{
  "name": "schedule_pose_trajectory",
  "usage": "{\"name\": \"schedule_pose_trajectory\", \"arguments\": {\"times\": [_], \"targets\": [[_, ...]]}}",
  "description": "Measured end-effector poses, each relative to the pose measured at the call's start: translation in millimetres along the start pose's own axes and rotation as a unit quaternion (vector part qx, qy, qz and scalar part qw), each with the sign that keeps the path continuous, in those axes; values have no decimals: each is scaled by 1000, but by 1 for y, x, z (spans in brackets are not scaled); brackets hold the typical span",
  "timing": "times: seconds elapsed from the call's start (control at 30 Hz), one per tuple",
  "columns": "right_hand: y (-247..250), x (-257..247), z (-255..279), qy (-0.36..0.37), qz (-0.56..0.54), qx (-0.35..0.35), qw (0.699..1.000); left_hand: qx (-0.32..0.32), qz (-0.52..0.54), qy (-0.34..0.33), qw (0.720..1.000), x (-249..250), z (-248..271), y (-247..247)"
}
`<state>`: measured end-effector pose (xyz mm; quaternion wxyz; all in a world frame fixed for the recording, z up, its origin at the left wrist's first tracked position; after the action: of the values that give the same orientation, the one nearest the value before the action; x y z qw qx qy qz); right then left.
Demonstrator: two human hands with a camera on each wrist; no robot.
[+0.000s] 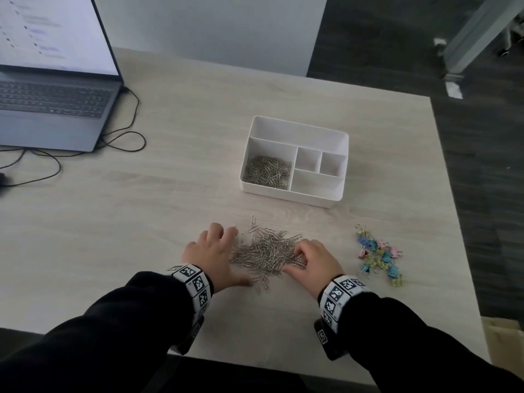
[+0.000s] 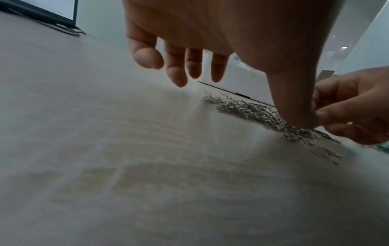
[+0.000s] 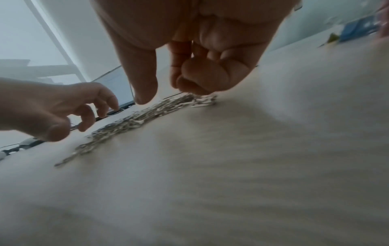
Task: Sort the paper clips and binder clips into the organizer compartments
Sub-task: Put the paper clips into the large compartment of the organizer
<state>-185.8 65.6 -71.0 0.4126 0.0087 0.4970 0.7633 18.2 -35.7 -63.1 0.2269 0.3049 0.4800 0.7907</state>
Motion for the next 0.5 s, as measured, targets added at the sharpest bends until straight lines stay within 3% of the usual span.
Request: {"name": "schedule_pose_trajectory", "arguments": {"times": [0.13, 0.3, 0.5], "targets": [[4, 16, -4, -72, 24, -30, 997, -34, 0, -6, 999, 10, -8, -10], [-8, -8, -10, -33, 71, -45, 996, -49, 35, -27, 998, 21, -25, -10], [-15, -36, -18, 8, 36, -37, 999, -49, 82, -98, 991, 31, -43, -6]]}}
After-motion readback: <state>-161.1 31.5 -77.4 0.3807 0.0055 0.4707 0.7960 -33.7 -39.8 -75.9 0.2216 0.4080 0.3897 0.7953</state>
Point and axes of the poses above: each hand's wrist, its own z-axis away from the middle knuckle, its own y-axis out of the back of the hand, x = y × z, the point moved 6 cm from there along -z, towards the middle knuckle, and after that the axes turned 15 degrees about -y, right-handed, at the moved point
